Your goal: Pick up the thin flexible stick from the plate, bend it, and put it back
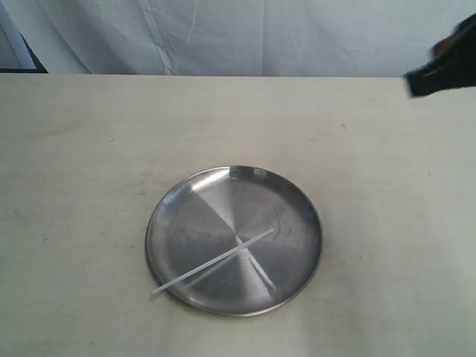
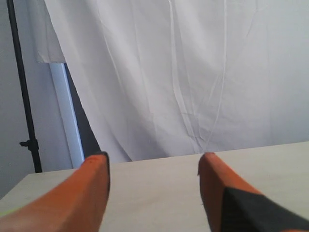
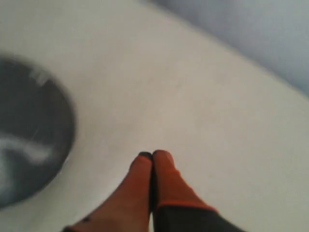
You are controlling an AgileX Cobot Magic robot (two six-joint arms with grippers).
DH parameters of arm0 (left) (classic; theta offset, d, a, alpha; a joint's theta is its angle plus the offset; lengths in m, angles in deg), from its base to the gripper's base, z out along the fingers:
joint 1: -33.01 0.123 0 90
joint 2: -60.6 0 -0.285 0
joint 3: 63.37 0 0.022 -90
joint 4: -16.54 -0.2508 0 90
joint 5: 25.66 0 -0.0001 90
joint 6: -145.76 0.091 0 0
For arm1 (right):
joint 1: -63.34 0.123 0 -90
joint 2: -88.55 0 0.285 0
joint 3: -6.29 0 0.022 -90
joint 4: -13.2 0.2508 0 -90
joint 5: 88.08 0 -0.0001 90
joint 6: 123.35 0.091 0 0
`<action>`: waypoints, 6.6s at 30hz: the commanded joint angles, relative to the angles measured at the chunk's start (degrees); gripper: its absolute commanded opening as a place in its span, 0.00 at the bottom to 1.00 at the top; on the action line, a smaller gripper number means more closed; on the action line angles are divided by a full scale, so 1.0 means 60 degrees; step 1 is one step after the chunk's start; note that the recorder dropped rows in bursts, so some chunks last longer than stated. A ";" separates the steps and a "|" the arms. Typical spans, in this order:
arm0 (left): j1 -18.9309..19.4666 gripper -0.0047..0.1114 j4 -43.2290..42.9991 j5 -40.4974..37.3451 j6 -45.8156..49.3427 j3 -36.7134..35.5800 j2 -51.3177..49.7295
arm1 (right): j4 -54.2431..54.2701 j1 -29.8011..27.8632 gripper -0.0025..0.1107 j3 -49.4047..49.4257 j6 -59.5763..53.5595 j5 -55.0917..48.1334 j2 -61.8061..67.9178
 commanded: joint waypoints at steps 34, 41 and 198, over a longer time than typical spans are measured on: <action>-0.0104 0.51 -0.0018 -0.0005 -0.0018 -0.0042 0.0048 | 0.0556 0.4506 0.46 -0.2814 -0.3800 -0.0779 0.8014; -0.0104 0.51 -0.0018 -0.0005 -0.0018 -0.0042 0.0048 | 0.0537 0.4506 0.46 -0.2814 -0.3951 -0.0500 0.8599; -0.2042 0.04 -0.4057 0.9011 -0.9507 0.4057 -0.9062 | 1.2178 0.5223 0.52 0.1470 -0.6392 0.2659 0.1623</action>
